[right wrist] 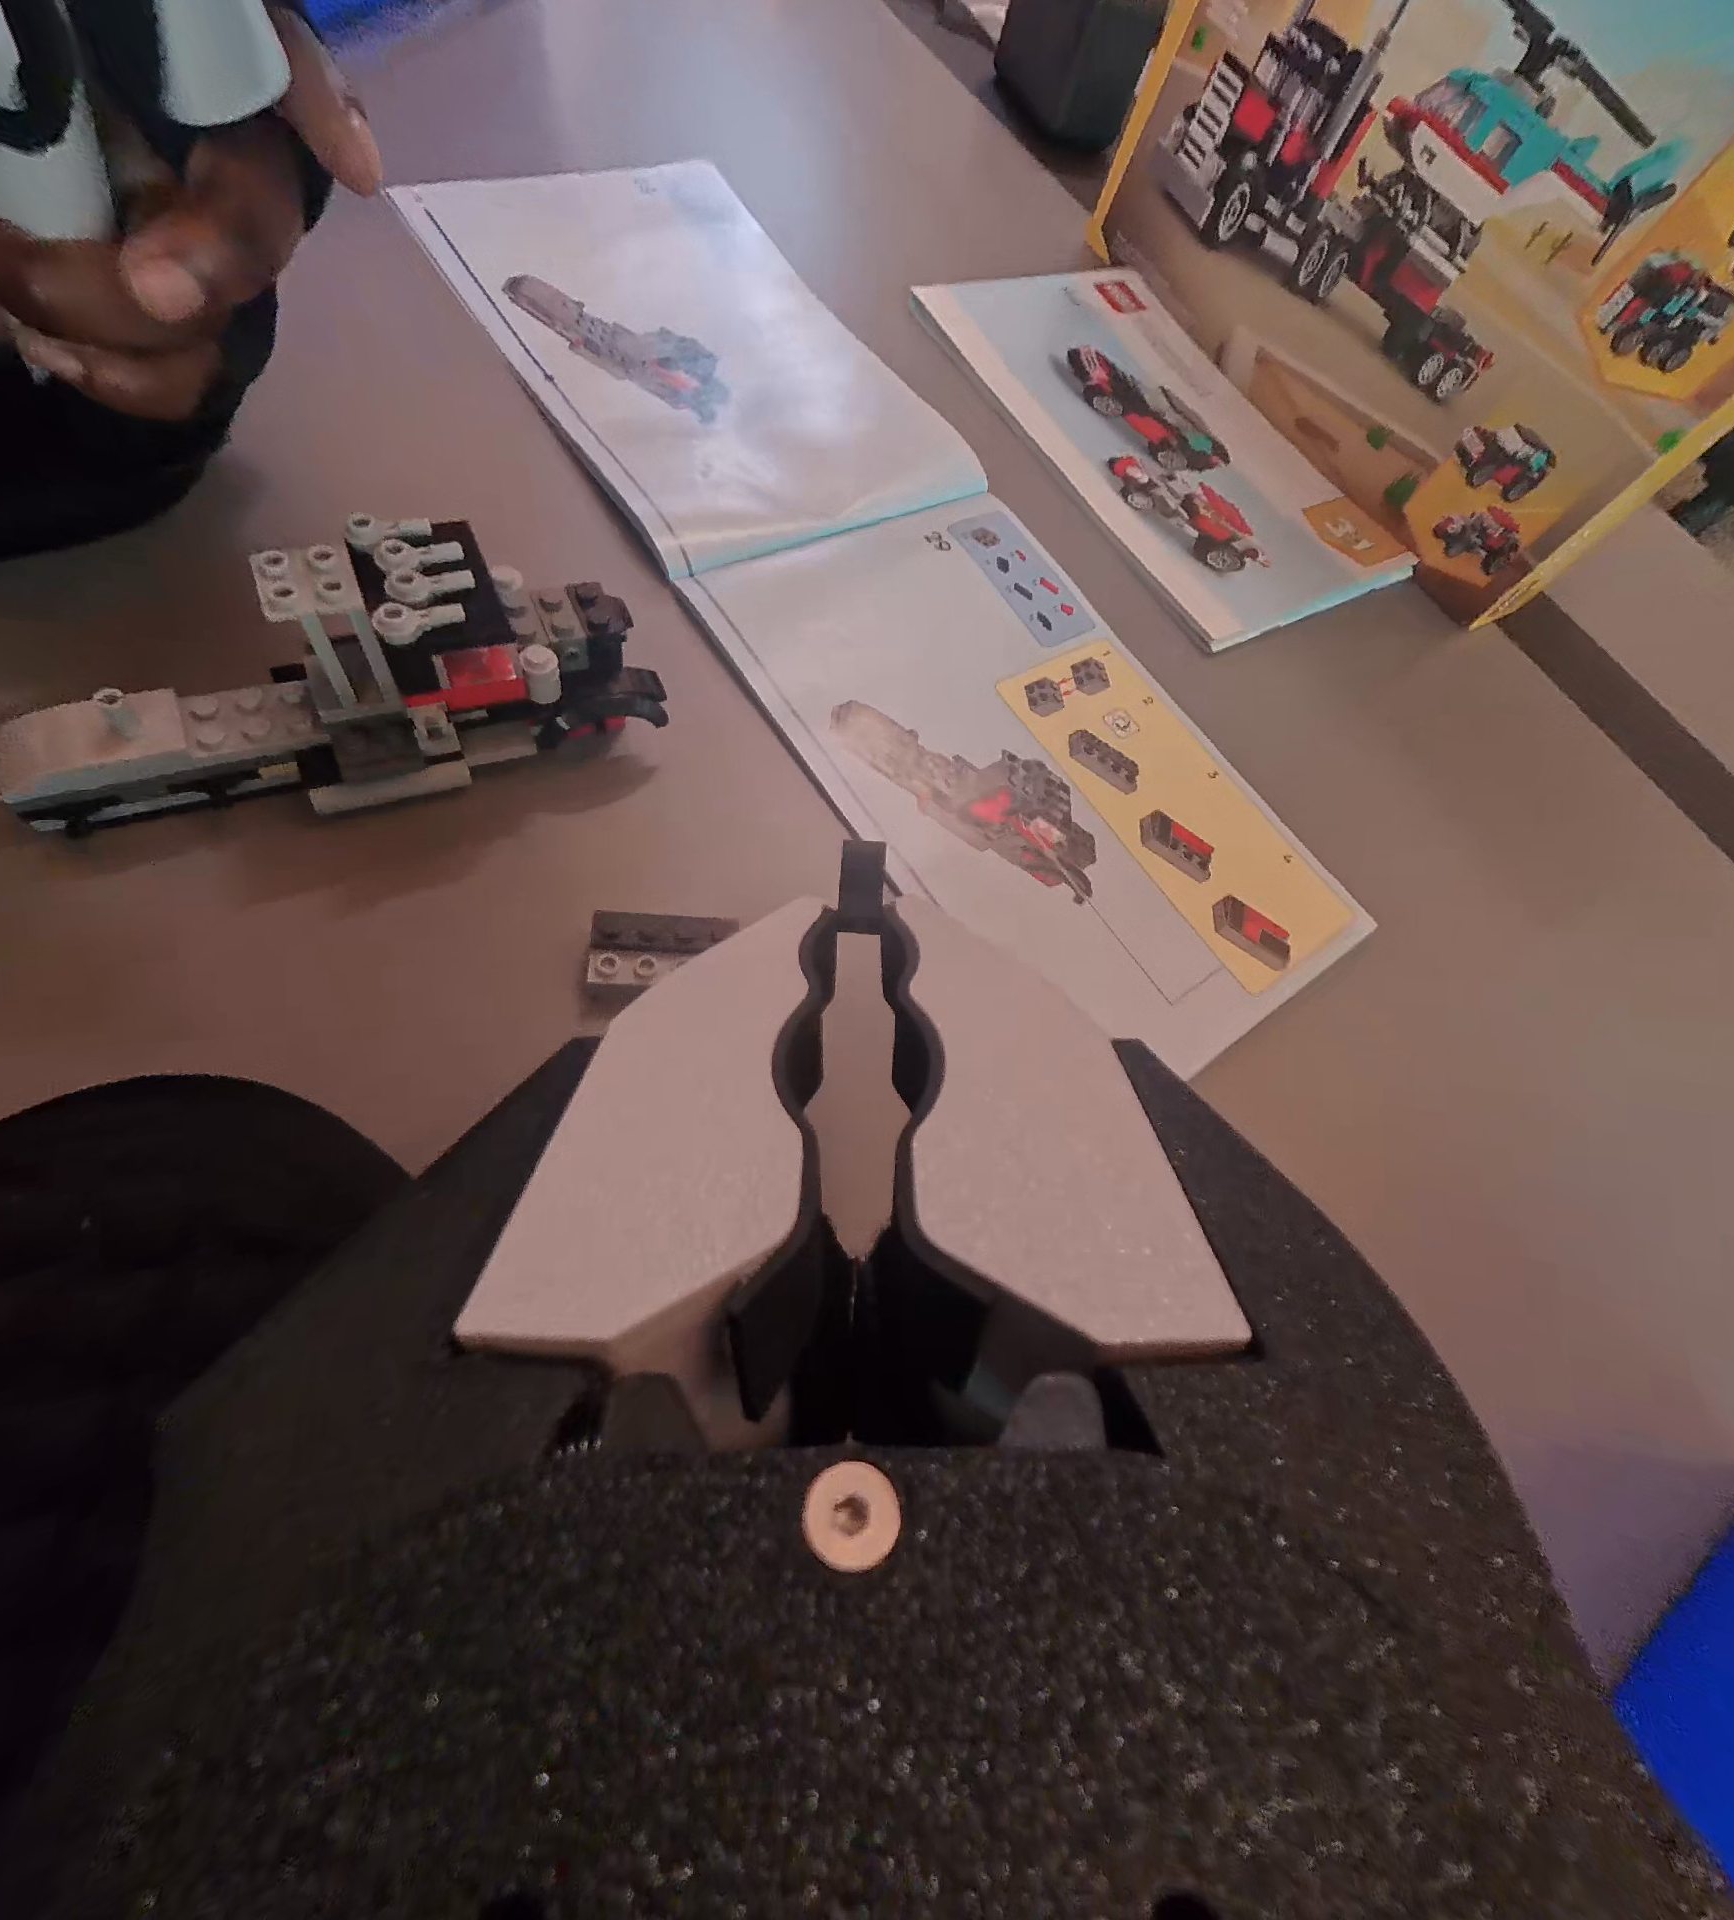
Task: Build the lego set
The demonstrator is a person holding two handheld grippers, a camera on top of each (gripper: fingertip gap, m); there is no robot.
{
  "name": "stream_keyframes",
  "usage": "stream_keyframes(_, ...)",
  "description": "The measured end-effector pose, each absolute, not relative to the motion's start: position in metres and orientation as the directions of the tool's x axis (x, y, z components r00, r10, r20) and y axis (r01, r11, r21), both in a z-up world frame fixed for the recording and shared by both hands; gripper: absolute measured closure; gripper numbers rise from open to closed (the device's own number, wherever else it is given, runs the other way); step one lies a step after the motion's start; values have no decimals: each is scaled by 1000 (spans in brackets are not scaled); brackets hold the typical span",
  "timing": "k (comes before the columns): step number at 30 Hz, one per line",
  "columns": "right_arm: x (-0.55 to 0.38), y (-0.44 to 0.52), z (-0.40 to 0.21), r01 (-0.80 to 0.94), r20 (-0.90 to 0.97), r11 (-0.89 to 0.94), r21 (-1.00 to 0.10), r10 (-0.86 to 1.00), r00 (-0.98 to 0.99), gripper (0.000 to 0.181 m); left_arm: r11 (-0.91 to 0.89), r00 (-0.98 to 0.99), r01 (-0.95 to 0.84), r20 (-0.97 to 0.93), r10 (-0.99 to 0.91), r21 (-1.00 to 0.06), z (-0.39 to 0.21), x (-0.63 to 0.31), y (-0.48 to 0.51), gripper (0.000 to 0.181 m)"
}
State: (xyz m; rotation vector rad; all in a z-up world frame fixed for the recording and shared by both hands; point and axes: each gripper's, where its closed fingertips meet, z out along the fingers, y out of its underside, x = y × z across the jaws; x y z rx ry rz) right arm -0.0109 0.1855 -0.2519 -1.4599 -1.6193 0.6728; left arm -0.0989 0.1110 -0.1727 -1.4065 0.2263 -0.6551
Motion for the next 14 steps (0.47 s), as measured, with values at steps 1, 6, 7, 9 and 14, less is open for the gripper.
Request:
stream_keyframes(1,-8,184,-250,542,229,182,-820,973,19,173,24,805,284,224,-549,-959,-173,-98,111,148)
stream_keyframes(6,-1,175,-251,594,155,109,-797,988,26,173,33,812,237,179,-555,-971,-173,-93,110,148)
stream_keyframes(7,-2,170,-252,590,120,85,-803,993,21,173,31,812,228,172,-558,-973,-174,-92,110,148)
stream_keyframes(9,-5,159,-258,590,73,56,-806,997,5,173,27,812,216,164,-560,-976,-175,-90,110,148)
stream_keyframes(14,-9,146,-279,625,55,74,-777,997,-49,173,22,812,224,174,-557,-974,-175,-91,111,149)
